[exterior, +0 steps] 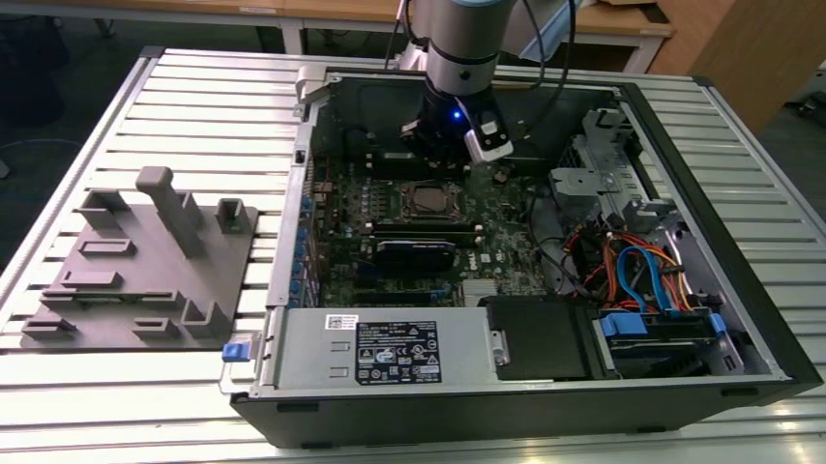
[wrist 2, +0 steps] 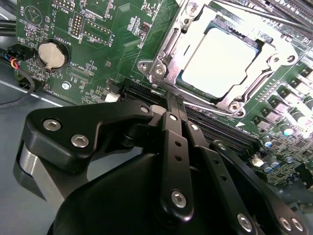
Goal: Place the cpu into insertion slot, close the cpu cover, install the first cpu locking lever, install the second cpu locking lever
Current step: 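Install the first cpu locking lever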
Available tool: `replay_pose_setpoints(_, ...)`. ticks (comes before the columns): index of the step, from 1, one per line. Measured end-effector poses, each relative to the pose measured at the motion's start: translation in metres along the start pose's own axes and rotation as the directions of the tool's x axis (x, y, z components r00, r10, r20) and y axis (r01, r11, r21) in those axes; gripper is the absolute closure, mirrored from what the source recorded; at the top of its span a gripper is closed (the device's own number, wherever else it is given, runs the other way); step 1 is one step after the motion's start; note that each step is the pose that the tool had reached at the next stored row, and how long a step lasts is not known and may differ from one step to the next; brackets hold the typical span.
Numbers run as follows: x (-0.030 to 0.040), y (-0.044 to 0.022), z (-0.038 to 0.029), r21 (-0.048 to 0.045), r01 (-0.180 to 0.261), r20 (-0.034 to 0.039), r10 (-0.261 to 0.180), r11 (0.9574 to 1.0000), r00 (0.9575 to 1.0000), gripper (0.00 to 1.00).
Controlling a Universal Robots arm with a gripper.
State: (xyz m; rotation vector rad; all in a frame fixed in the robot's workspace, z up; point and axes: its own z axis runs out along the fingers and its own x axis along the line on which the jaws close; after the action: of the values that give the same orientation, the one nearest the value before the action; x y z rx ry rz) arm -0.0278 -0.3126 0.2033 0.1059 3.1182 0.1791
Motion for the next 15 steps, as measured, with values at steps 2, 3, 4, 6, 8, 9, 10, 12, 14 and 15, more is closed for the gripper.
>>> replay_pose_setpoints(2,-0.0001,0.0,0.0002,0.001,0.0,0.0001,0.0,1.0,1.0,0.9)
replay_pose_setpoints(3,-0.0002,0.0,0.0005,0.0028,0.0,0.0002,0.0,1.0,1.0,0.9)
replay_pose_setpoints(4,-0.0003,-0.0001,0.0009,0.0054,0.0,0.0003,0.0,1.0,1.0,0.9)
replay_pose_setpoints(6,-0.0005,-0.0001,0.0016,0.0092,0.0,-0.0002,0.0,1.0,1.0,0.9)
replay_pose_setpoints(8,-0.0007,-0.0002,0.0022,0.0115,0.0,-0.0006,0.0,0.9999,1.0,0.9)
replay_pose_setpoints(9,-0.0008,-0.0003,0.0026,0.0134,0.0,-0.0007,0.0,0.9999,1.0,0.9)
replay_pose_setpoints(10,-0.0008,-0.0003,0.003,0.0153,0.0,-0.0007,0.0,0.9999,1.0,0.9)
replay_pose_setpoints(12,-0.0008,-0.0004,0.0042,0.0197,0.0,-0.0004,0.0,0.9998,1.0,0.9)
replay_pose_setpoints(14,-0.0008,-0.0007,0.0051,0.0261,0.0,-0.0005,0.0,0.9997,1.0,0.9)
replay_pose_setpoints(15,-0.0008,-0.0008,0.0056,0.0292,0.0,-0.0005,0.0,0.9996,1.0,0.9)
